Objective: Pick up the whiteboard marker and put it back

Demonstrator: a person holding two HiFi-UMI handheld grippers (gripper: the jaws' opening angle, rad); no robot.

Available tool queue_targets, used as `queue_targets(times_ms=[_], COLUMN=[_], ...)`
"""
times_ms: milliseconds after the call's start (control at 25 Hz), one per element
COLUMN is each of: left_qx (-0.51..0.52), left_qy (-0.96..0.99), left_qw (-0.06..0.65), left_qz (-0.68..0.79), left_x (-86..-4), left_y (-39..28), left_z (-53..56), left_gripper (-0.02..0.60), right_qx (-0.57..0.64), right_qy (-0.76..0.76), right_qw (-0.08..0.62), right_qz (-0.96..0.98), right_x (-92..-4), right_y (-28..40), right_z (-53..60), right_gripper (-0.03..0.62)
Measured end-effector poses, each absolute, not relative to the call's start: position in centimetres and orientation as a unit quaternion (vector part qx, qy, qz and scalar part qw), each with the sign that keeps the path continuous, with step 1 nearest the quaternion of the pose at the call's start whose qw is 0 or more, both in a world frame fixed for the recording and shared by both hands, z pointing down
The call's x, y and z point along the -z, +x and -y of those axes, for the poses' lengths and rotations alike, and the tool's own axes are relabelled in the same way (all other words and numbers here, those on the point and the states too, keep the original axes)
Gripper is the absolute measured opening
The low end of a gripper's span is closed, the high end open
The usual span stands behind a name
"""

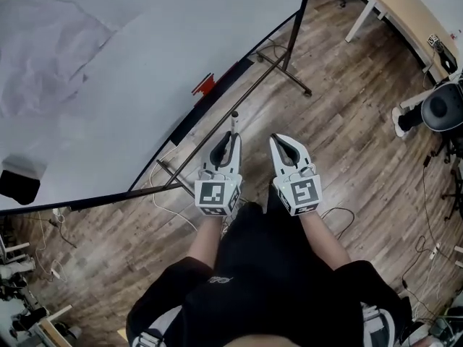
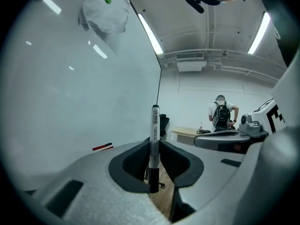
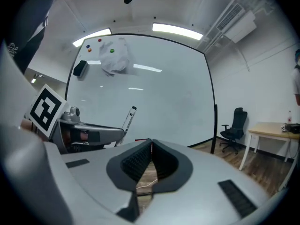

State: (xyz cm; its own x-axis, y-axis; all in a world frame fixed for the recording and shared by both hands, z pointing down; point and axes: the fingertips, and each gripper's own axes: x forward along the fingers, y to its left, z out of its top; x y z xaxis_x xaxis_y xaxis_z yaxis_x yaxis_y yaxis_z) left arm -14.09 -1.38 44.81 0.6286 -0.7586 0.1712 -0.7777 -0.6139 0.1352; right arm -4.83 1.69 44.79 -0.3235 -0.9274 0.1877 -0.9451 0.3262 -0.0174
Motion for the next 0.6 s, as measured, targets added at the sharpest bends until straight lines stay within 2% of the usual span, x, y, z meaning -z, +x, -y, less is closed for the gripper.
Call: queue_targets(times_ms=[600], left_qx=[-0.09], left_qy=[0.848], left_qw=[0.1], left_qz=[0.513], left_x=[-46.1], left_y=[-4.2], left_z=[12.0], left_gripper=[0.067], right_qx=[-0.071], right_qy=[0.482], right_qw=[0.035], right_qz=[0.873], right_x=[-45.4], right_y=[5.4], right_z=[11.4], right_gripper=[0.005])
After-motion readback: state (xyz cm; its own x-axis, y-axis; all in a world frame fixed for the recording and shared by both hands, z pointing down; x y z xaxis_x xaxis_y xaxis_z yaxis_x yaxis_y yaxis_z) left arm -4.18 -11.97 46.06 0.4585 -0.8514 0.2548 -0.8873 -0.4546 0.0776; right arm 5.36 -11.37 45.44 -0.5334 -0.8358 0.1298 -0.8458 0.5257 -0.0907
